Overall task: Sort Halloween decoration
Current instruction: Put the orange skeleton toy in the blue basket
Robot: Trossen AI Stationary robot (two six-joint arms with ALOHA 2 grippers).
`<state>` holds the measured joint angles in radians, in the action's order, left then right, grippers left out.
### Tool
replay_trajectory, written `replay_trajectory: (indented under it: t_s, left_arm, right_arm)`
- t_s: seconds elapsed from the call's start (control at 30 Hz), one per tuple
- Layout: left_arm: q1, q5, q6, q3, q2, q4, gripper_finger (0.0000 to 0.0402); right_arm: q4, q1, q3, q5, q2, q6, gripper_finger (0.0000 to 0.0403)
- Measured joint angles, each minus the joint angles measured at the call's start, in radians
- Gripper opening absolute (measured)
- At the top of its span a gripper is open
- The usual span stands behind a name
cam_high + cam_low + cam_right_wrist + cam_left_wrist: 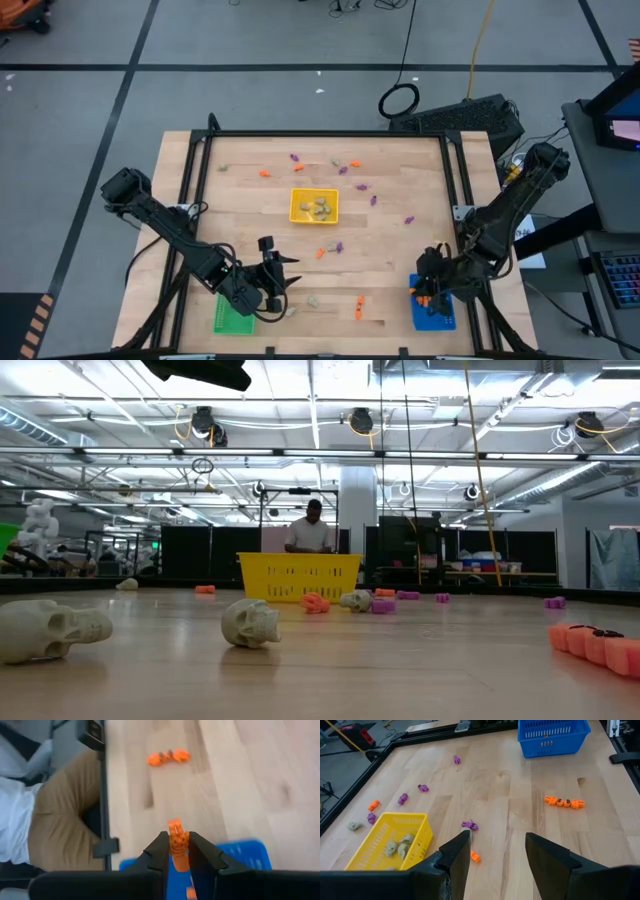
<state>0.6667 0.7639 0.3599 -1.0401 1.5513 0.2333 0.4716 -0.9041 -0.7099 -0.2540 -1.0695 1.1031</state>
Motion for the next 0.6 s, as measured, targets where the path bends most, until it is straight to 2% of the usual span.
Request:
replay_trajectory:
  t_s: [0.27, 0.47, 0.6]
  left_arm:
    - [0.0, 0.0, -0.001, 0.0, 0.0, 0.0, 0.0189]
    - [0.0, 0.0, -0.001, 0.0, 0.0, 0.0, 0.019]
    - [0.0, 0.0, -0.001, 0.0, 0.0, 0.0, 0.019]
  right_arm:
    - [0.145, -0.036, -0.001, 0.103, -0.034, 0.261, 0.0043]
    - [0.14, -0.059, -0.001, 0.111, -0.12, 0.317, 0.0043]
    - [0.137, -0.06, -0.001, 0.162, -0.187, 0.347, 0.0043]
